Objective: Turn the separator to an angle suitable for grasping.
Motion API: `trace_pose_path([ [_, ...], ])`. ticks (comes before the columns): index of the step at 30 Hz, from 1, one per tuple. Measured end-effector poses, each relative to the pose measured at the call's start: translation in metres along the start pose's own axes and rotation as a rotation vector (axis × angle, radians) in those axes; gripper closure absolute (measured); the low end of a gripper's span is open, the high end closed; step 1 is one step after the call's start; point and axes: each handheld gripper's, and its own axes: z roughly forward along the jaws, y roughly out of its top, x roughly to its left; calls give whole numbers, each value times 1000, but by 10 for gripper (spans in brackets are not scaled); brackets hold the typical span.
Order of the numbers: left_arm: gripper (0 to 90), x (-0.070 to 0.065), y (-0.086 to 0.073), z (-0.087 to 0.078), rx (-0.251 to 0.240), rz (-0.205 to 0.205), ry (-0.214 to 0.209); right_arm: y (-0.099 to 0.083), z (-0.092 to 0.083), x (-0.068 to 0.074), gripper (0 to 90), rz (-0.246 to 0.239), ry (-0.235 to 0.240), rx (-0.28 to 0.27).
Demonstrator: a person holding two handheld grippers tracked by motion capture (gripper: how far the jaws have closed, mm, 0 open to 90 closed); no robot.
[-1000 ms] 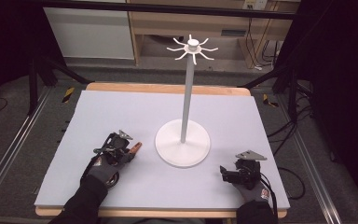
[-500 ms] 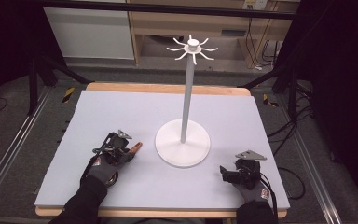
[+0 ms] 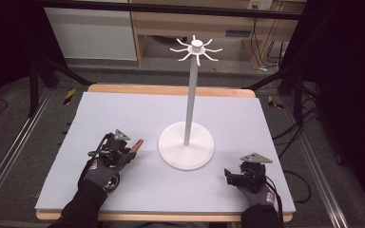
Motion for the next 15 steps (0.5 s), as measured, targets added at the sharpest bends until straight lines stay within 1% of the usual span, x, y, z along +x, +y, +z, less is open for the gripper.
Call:
trace_pose_path([
  [6,672,-1,3,-14,-45,3,-6,0,0,0,115,-1,-2,0],
  [9,672,-2,5,-22,-79,1,-7,0,0,0,115,-1,-3,0],
  [11,672,-2,6,-28,-106,-1,-8,0,0,0,115,-3,-3,0],
  [12,672,-3,7,-32,-130,-2,-4,0,0,0,115,-2,-3,-1],
  [15,672,-4,8,-40,-175,-1,1,0,-1,0,115,2,-3,-2],
])
